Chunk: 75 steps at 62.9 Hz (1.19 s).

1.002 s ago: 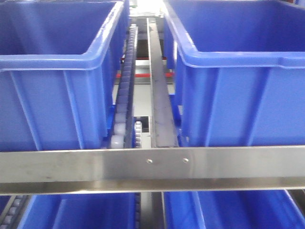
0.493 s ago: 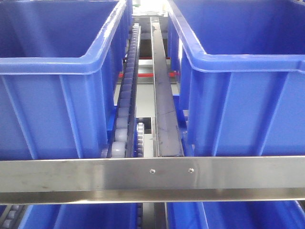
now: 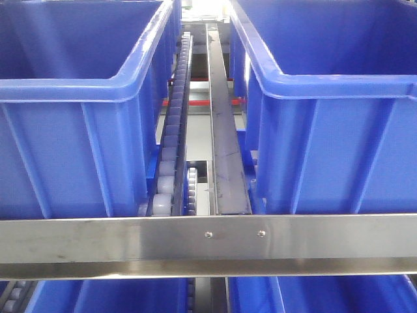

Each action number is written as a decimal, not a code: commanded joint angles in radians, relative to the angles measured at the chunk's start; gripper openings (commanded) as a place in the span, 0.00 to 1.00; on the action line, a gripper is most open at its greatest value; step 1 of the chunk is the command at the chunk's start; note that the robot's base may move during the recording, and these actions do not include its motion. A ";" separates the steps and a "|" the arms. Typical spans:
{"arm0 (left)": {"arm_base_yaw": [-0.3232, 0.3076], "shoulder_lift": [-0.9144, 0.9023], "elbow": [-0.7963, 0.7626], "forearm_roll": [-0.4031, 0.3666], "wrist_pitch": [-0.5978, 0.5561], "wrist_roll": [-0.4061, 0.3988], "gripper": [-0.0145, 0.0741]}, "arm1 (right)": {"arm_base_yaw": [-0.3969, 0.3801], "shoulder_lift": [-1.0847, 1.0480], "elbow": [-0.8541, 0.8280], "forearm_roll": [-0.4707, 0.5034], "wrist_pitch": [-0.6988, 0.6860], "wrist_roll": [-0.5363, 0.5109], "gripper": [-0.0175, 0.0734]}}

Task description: Pick and sort blue part to right shelf

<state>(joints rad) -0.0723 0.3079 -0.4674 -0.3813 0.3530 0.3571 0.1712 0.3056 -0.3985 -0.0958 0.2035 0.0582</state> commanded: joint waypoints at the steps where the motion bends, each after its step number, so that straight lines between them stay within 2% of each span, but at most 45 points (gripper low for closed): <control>1: 0.001 0.008 -0.038 -0.025 -0.088 -0.004 0.54 | -0.003 0.007 -0.030 -0.013 -0.103 -0.012 0.63; 18: 0.001 0.008 -0.038 -0.045 -0.092 -0.004 0.54 | -0.003 0.008 -0.030 -0.003 -0.098 -0.011 0.63; 26: 0.001 0.026 -0.042 -0.052 -0.094 -0.004 0.54 | -0.003 0.020 -0.048 0.081 -0.099 0.000 0.63; 31: 0.001 0.058 -0.058 -0.052 -0.123 -0.004 0.54 | -0.003 0.052 -0.065 0.086 -0.124 0.000 0.63; 44: 0.001 0.254 -0.117 -0.052 -0.262 0.004 0.54 | -0.003 0.257 -0.099 0.078 -0.253 -0.001 0.63; 53: 0.001 0.417 -0.194 -0.052 -0.279 0.004 0.55 | -0.003 0.433 -0.149 0.078 -0.361 -0.001 0.73; 57: 0.001 0.481 -0.226 -0.052 -0.282 0.004 0.59 | -0.003 0.492 -0.179 0.078 -0.398 -0.001 0.79; 61: 0.001 0.536 -0.257 -0.052 -0.282 0.004 0.70 | -0.003 0.548 -0.205 0.078 -0.420 -0.001 0.84; 67: 0.001 0.621 -0.309 -0.065 -0.257 0.004 0.85 | -0.003 0.623 -0.244 0.078 -0.421 -0.001 0.85; 70: 0.001 0.655 -0.328 -0.068 -0.255 0.004 0.89 | -0.003 0.649 -0.259 0.078 -0.422 -0.001 0.85; 75: 0.001 0.702 -0.351 -0.068 -0.255 0.004 0.90 | -0.003 0.672 -0.276 0.078 -0.434 -0.001 0.85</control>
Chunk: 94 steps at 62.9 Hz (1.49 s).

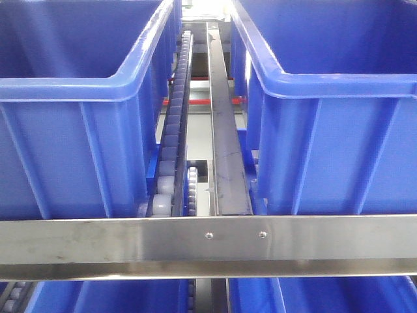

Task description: Pick and sort blue part to right shelf

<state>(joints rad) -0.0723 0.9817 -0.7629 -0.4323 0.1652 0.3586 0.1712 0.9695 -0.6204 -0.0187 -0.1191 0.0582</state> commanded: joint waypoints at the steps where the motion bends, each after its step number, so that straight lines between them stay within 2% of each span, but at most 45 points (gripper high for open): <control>1: 0.001 0.035 -0.058 -0.017 -0.067 0.002 0.90 | -0.003 0.011 -0.056 0.001 -0.117 -0.001 0.85; 9: 0.001 0.063 -0.077 -0.017 -0.069 0.002 0.90 | -0.009 0.013 -0.059 0.001 -0.126 -0.001 0.85; 18: 0.001 0.063 -0.077 -0.017 -0.067 0.002 0.87 | -0.053 0.013 -0.059 0.001 -0.127 -0.001 0.84; 24: 0.001 0.063 -0.077 -0.017 -0.065 0.002 0.79 | -0.090 0.011 -0.059 0.001 -0.130 -0.001 0.84; 30: 0.001 0.061 -0.077 -0.017 -0.065 0.002 0.65 | -0.117 0.011 -0.059 0.002 -0.128 -0.001 0.81; 36: 0.001 0.061 -0.077 -0.017 -0.065 0.002 0.47 | -0.118 0.005 -0.059 0.001 -0.122 -0.001 0.67; 43: 0.001 0.061 -0.077 -0.026 -0.065 0.002 0.29 | -0.118 0.005 -0.059 0.001 -0.119 -0.001 0.38; 47: 0.001 0.061 -0.077 -0.032 -0.065 0.002 0.31 | -0.118 0.005 -0.059 0.003 -0.119 -0.001 0.24; 59: 0.001 0.047 -0.077 -0.032 -0.068 0.002 0.30 | -0.118 -0.001 -0.059 0.048 -0.115 0.002 0.25; 73: 0.026 -0.036 -0.035 -0.036 -0.084 0.002 0.30 | -0.136 -0.080 -0.054 0.047 -0.064 0.001 0.25; 84: 0.054 -0.177 0.107 -0.047 -0.188 -0.003 0.30 | -0.144 -0.182 0.055 0.047 -0.103 0.000 0.25; 94: 0.054 -0.356 0.257 -0.079 -0.193 -0.004 0.30 | -0.144 -0.326 0.194 0.047 -0.141 0.000 0.25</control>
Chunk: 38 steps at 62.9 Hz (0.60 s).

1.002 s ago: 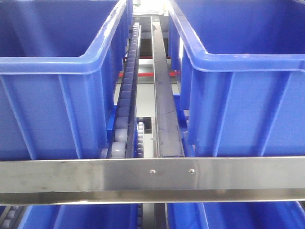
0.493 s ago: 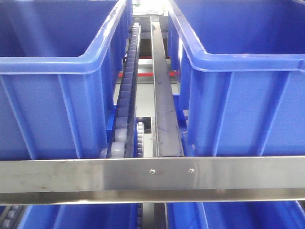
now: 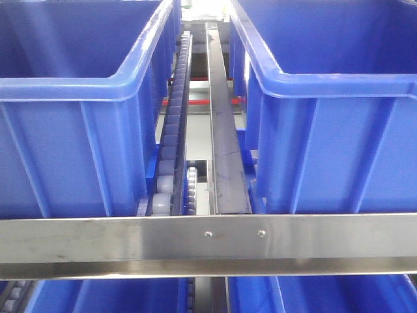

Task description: Pick and sort blue part to right shelf

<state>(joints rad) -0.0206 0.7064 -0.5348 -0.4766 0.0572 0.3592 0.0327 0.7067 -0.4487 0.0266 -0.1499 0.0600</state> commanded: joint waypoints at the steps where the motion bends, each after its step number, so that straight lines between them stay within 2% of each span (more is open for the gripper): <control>1: 0.002 -0.096 0.040 -0.039 -0.085 -0.005 0.30 | -0.005 -0.083 0.033 0.002 -0.110 -0.002 0.25; 17: 0.002 -0.375 0.171 -0.041 -0.081 -0.005 0.30 | -0.005 -0.350 0.160 0.003 -0.054 -0.002 0.25; 38: 0.002 -0.410 0.176 -0.041 -0.033 -0.005 0.30 | -0.005 -0.405 0.160 0.003 -0.025 -0.002 0.25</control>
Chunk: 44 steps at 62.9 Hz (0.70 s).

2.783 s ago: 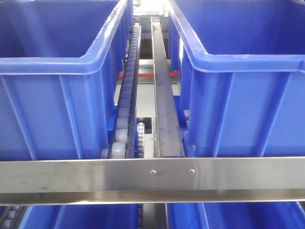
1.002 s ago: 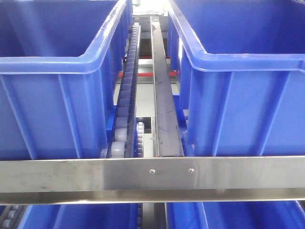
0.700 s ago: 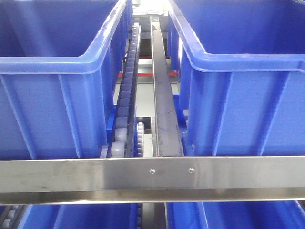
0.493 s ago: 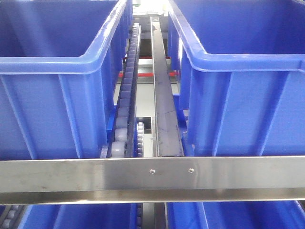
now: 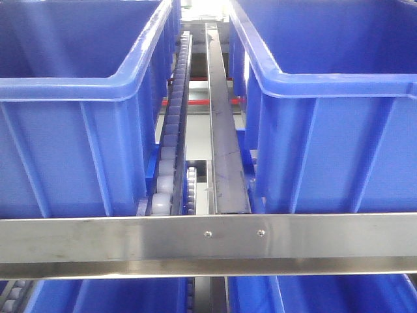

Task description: Pick and sort blue part to right shelf

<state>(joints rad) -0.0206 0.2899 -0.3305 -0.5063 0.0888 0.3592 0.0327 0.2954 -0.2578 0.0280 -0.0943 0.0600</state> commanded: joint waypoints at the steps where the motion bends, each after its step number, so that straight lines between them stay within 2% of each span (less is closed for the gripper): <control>1: 0.002 0.006 -0.028 -0.011 -0.065 -0.005 0.30 | -0.005 0.006 -0.031 0.001 -0.080 -0.002 0.25; 20: 0.002 0.006 -0.028 -0.011 -0.065 -0.005 0.30 | -0.005 0.006 -0.031 0.001 -0.080 -0.002 0.25; 29: 0.002 0.006 -0.028 -0.011 -0.065 -0.005 0.30 | -0.005 0.000 0.021 -0.008 -0.118 -0.002 0.25; 34: 0.002 0.006 -0.028 -0.011 -0.065 -0.005 0.30 | -0.005 -0.023 0.084 -0.044 -0.148 -0.002 0.25; 40: 0.002 0.006 -0.028 -0.011 -0.065 -0.005 0.30 | -0.005 -0.084 0.167 -0.151 -0.190 -0.002 0.25; 44: 0.002 0.006 -0.028 -0.011 -0.065 -0.005 0.30 | -0.005 -0.136 0.214 -0.184 -0.196 -0.002 0.25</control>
<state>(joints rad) -0.0206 0.2899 -0.3289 -0.5063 0.0914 0.3592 0.0327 0.1961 -0.0589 -0.1001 -0.1771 0.0600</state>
